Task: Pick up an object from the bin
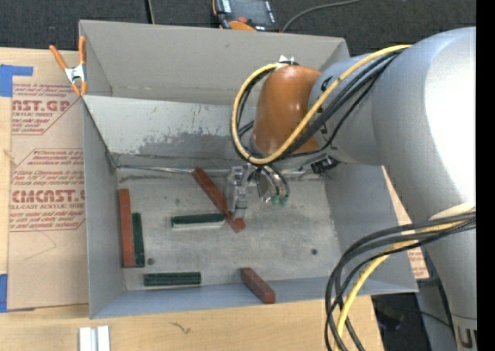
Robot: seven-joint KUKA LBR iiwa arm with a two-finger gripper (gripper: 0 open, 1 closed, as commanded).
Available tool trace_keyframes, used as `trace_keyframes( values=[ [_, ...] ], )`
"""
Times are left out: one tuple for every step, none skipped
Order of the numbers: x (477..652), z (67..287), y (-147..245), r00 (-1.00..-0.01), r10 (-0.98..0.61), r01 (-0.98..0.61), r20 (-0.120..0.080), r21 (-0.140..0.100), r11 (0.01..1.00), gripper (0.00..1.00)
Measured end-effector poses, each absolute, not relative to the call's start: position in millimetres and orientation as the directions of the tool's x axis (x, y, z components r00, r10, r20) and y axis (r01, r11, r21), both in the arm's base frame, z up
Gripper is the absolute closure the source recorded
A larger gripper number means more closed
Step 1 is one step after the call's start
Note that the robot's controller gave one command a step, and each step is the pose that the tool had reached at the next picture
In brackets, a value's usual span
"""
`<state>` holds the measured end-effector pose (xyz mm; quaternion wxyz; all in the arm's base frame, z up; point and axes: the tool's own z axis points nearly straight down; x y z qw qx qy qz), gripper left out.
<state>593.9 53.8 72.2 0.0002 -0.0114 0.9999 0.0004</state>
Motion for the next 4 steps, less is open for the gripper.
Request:
trace_keyframes(
  values=[
    [594.2, 71, 53, -1.0, -0.022, -0.022, -0.005, 0.0, 1.0, 0.0],
    [572.9, 98, 152, -0.993, -0.118, -0.118, -0.004, 0.005, 0.993, 0.0],
    [578.1, 80, 87, -0.989, 0.147, 0.147, 0.0, -0.001, 0.989, 0.0],
    [566.1, 118, 208, -0.998, -0.063, -0.063, -0.004, 0.004, 0.998, 0.0]
  ],
)
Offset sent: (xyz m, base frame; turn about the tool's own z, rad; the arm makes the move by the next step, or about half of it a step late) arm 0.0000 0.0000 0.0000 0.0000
